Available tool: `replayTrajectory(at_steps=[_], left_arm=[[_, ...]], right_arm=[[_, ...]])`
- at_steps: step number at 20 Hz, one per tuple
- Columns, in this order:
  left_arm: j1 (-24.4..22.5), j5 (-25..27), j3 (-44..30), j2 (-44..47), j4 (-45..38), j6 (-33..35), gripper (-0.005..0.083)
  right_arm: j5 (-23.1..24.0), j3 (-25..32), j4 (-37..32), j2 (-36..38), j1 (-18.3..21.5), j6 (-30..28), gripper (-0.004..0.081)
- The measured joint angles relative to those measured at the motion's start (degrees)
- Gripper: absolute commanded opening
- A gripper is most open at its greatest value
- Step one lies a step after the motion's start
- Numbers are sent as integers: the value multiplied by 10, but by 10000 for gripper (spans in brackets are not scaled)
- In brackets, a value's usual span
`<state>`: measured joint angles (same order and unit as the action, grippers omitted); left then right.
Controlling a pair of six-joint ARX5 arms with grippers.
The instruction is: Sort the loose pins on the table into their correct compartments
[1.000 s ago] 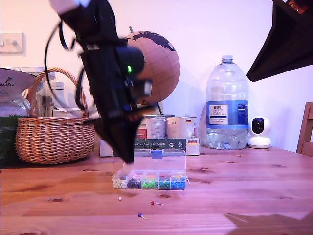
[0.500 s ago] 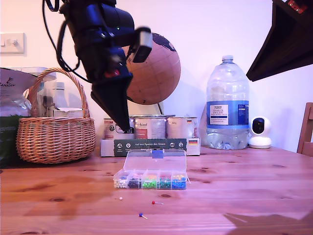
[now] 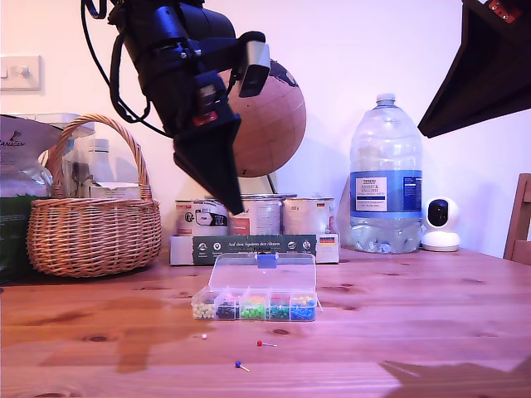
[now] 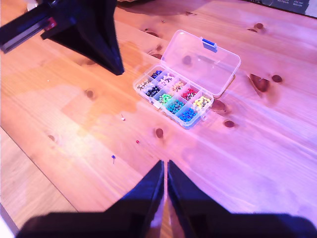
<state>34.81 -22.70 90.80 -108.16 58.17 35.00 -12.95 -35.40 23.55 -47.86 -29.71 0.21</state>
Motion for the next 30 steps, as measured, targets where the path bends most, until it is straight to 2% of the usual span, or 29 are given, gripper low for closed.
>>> replayTrajectory(at_steps=[3, 5, 14, 16, 19, 21, 25, 30], left_arm=[[12, 14, 0, 0, -7, 10, -19], [15, 44, 0, 0, -6, 12, -19], [14, 91, -2, 1, 52, 112, -19], [19, 98, -24, 10, 43, 121, -19], [23, 124, -94, 49, 9, 136, -19], [23, 132, -108, 58, 0, 150, -16], [23, 127, -112, 58, -11, 247, 111], [23, 133, -138, 57, -13, 301, 124]], right_arm=[[0, 0, 0, 0, 0, 0, -13], [0, 0, 0, 0, 0, 0, -13], [0, 0, 0, 0, 0, 0, -13], [0, 0, 0, 0, 0, 0, -13], [0, 0, 0, 0, 0, 0, -13], [0, 0, 0, 0, 0, 0, -13], [0, 0, 0, 0, 0, 0, -13], [0, 0, 0, 0, 0, 0, -13]])
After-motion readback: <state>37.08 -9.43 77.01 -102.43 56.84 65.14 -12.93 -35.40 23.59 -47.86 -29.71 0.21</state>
